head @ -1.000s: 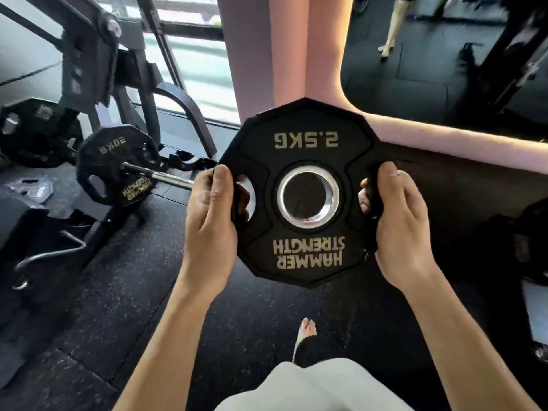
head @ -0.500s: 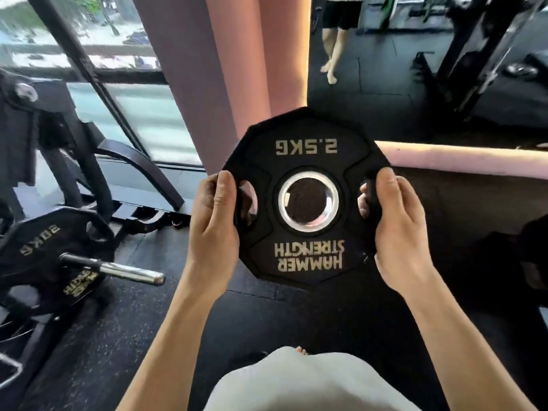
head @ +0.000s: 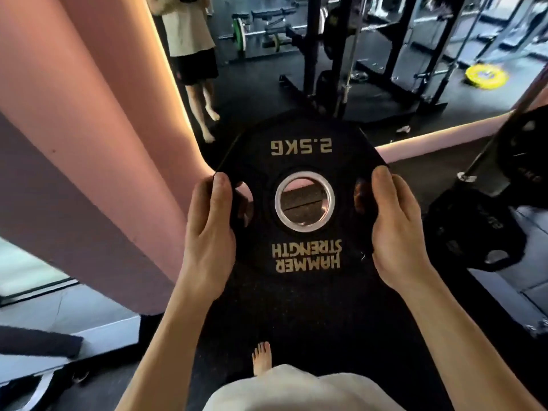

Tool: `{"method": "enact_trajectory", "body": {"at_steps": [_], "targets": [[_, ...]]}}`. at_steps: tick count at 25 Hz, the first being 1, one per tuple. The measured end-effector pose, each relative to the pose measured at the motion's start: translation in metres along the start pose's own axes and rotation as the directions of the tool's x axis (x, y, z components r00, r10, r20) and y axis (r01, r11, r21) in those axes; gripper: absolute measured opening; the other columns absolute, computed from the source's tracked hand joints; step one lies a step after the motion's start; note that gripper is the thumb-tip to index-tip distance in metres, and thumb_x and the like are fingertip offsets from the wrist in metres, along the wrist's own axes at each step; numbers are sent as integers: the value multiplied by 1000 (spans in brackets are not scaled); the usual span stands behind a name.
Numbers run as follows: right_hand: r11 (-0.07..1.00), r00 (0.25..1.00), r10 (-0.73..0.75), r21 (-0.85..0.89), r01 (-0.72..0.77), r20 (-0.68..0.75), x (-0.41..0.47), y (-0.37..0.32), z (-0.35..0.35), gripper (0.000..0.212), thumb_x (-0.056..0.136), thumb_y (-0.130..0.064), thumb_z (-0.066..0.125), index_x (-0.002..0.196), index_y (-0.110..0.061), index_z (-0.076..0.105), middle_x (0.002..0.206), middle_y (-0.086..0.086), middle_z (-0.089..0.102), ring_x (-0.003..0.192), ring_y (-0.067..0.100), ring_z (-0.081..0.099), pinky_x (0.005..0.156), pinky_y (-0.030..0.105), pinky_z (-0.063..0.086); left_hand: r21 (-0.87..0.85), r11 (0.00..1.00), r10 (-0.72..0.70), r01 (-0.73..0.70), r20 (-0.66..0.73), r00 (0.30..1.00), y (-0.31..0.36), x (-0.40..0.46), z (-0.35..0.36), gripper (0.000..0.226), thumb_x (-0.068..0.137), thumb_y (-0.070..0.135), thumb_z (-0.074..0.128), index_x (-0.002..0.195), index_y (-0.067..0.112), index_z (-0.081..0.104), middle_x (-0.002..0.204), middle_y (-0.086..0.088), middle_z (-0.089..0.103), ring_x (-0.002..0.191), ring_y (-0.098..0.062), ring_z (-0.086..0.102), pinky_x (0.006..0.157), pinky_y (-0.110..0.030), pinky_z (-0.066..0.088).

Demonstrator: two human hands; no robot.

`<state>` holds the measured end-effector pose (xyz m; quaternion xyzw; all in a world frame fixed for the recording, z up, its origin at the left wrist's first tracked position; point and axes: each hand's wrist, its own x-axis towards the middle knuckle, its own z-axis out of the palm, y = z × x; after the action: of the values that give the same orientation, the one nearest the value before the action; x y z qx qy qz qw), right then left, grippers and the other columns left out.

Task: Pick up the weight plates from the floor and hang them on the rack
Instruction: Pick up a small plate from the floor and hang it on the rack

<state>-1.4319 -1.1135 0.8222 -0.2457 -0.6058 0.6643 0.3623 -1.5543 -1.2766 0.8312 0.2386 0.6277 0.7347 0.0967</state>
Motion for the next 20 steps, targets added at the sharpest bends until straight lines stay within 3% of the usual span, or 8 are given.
{"method": "enact_trajectory", "body": {"at_steps": [5, 8, 10, 14, 16, 20], "targets": [[998, 961, -54, -57, 40, -272, 70, -8, 9, 32, 90, -59, 52, 89, -31, 65, 98, -1, 64, 97, 18, 61, 100, 51, 48, -37, 999, 8, 4, 315, 949, -13, 122, 36, 29, 100, 44, 42, 88, 23, 58, 79, 7, 56, 77, -12, 51, 73, -33, 45], [990, 888, -117, -122, 69, -445, 104, -14, -5, 28, 90, -62, 53, 86, -37, 67, 98, -6, 66, 98, 13, 63, 96, 43, 51, -84, 996, 14, 28, 458, 889, -27, 175, 81, 28, 101, 42, 42, 83, 32, 61, 76, 14, 58, 74, -4, 54, 73, -27, 46], [986, 826, -150, -138, 89, -544, 122, -14, -23, 28, 94, -57, 52, 91, -33, 67, 99, -7, 70, 100, 12, 66, 94, 41, 52, -108, 994, 34, 28, 536, 844, -37, 202, 116, 28, 97, 49, 45, 82, 32, 62, 81, 7, 58, 80, -11, 53, 77, -34, 45], [979, 712, -185, -188, 76, -677, 156, -19, -61, 61, 75, -78, 56, 97, -22, 66, 109, 12, 69, 111, 35, 62, 99, 59, 47, -126, 991, 40, 54, 644, 764, -52, 239, 192, 33, 91, 58, 47, 85, 28, 60, 88, 0, 55, 85, -18, 50, 83, -49, 44], [975, 652, -212, -199, 95, -728, 175, -26, -84, 60, 69, -83, 57, 92, -28, 66, 104, 11, 68, 108, 38, 63, 98, 62, 47, -126, 990, 37, 68, 688, 724, -54, 253, 236, 36, 88, 60, 47, 86, 27, 60, 88, 0, 55, 85, -19, 51, 84, -52, 46], [960, 558, -276, -254, 118, -783, 211, -53, -129, 48, 72, -79, 54, 84, -34, 65, 92, 3, 66, 92, 25, 64, 94, 58, 50, -180, 979, 71, 96, 743, 666, -47, 278, 318, 29, 89, 58, 48, 80, 33, 60, 81, 9, 55, 80, -11, 51, 80, -39, 43]]}}
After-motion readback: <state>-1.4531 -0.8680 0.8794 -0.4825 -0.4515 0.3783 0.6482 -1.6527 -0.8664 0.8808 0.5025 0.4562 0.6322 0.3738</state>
